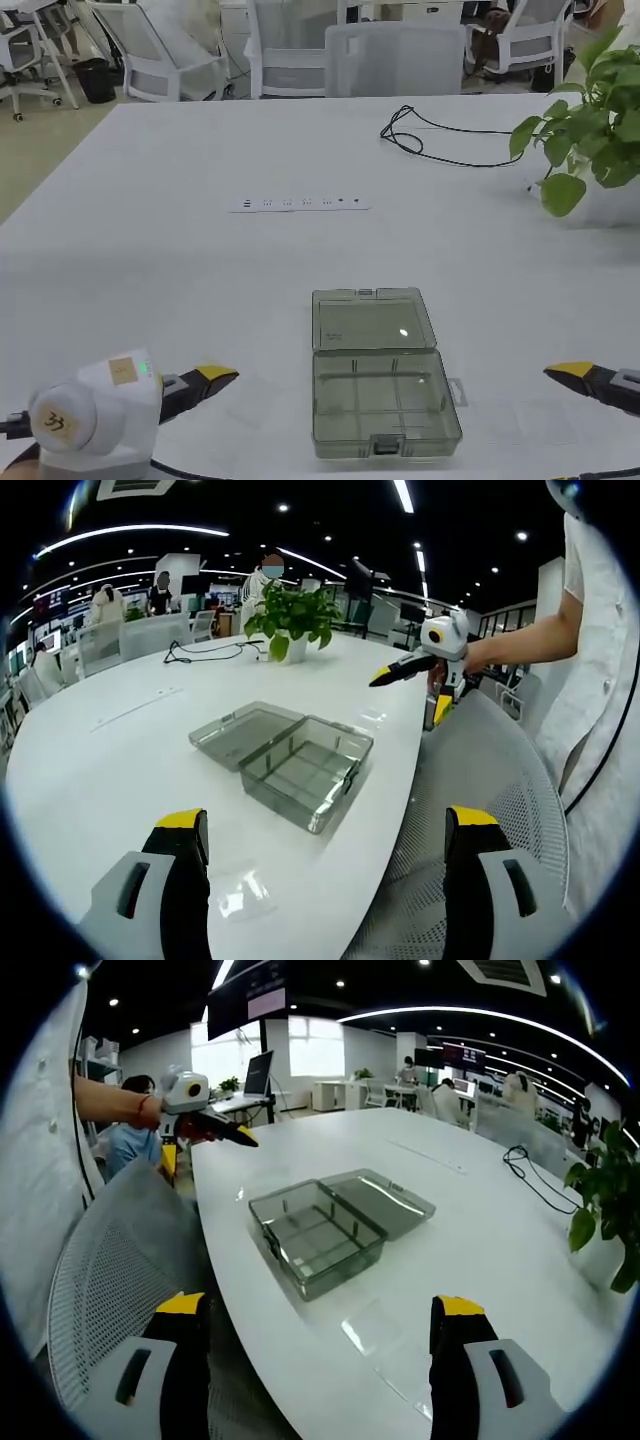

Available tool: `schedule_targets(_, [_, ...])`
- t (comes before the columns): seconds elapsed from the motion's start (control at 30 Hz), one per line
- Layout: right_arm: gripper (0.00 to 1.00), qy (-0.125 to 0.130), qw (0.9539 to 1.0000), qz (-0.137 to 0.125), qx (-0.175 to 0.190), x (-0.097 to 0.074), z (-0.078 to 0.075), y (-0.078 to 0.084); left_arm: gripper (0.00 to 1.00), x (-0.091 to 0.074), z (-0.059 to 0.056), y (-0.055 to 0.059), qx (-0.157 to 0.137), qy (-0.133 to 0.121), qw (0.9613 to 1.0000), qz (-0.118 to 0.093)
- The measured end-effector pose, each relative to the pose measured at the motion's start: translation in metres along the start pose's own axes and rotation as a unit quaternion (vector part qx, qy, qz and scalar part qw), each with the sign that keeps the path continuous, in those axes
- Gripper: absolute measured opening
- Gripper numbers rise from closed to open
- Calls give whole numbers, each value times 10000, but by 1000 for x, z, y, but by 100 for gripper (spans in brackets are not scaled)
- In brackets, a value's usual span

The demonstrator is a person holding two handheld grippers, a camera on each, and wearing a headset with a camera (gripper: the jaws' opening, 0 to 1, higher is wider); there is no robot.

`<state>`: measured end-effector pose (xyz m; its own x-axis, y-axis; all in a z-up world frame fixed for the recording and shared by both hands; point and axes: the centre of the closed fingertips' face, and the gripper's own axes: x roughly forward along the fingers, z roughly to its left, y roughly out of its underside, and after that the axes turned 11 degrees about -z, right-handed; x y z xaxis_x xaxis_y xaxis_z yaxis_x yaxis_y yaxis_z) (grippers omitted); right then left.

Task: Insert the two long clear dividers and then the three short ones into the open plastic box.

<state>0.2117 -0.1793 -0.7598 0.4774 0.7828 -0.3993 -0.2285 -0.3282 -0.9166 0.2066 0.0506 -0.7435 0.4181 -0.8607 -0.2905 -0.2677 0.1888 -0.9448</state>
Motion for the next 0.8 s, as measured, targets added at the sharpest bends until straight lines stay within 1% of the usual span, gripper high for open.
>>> schedule_targets(0.13, [92,12,10000,-1,4,0,-3,2,100,0,0,0,1,7,10000,1])
schedule_targets(0.23, [92,17,10000,-6,1,0,-1,1,100,0,0,0,-6,16,10000,7])
schedule_targets(0.57, [92,10,10000,-7,20,1,-4,5,100,-2,2,2,-33,-18,10000,18])
schedule_targets(0.67, [91,18,10000,-8,29,1,-6,5,100,-4,6,2,-50,-85,9999,25])
schedule_targets(0.7, [91,28,10000,-16,39,1,-7,6,100,-5,10,2,-56,-164,9998,19])
schedule_targets(0.8, [91,33,10000,-10,47,1,-8,7,100,-10,17,2,-77,-274,9996,48])
